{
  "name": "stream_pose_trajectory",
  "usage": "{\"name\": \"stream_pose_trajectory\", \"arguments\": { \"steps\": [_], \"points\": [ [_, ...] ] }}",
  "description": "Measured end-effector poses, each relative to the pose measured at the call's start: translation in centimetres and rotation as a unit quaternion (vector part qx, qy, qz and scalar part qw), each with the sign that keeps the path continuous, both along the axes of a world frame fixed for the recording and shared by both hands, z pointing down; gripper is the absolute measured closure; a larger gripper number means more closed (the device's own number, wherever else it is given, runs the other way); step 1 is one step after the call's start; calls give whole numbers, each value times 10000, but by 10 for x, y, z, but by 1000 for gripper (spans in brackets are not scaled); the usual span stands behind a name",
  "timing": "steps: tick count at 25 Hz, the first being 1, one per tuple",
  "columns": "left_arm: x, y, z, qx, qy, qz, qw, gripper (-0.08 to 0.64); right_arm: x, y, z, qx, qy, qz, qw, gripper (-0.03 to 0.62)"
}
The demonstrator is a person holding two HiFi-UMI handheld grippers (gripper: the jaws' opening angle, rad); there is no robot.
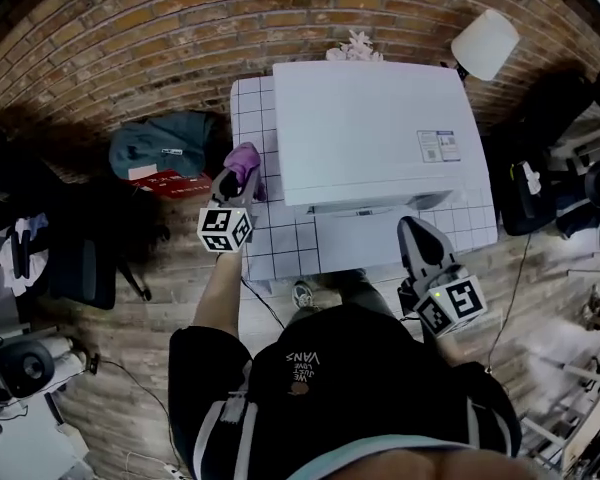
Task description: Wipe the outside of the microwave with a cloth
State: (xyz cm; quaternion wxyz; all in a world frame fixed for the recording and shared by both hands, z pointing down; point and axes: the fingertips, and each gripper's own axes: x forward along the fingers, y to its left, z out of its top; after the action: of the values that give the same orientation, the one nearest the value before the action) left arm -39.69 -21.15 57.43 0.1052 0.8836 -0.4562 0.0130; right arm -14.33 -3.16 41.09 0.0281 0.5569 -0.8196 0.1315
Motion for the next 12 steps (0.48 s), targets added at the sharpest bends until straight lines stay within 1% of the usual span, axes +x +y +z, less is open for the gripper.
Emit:
{"name": "stream_pose_trajectory", "arguments": {
  "steps": [6,12],
  "points": [
    [-6,67,-22,130,61,88,9999,420,-3,28,-3,177,-113,132,9997,589],
    [14,129,-46,341,-32,167,9993,420,18,58,1,186,-248,193,9993,589]
  ]
}}
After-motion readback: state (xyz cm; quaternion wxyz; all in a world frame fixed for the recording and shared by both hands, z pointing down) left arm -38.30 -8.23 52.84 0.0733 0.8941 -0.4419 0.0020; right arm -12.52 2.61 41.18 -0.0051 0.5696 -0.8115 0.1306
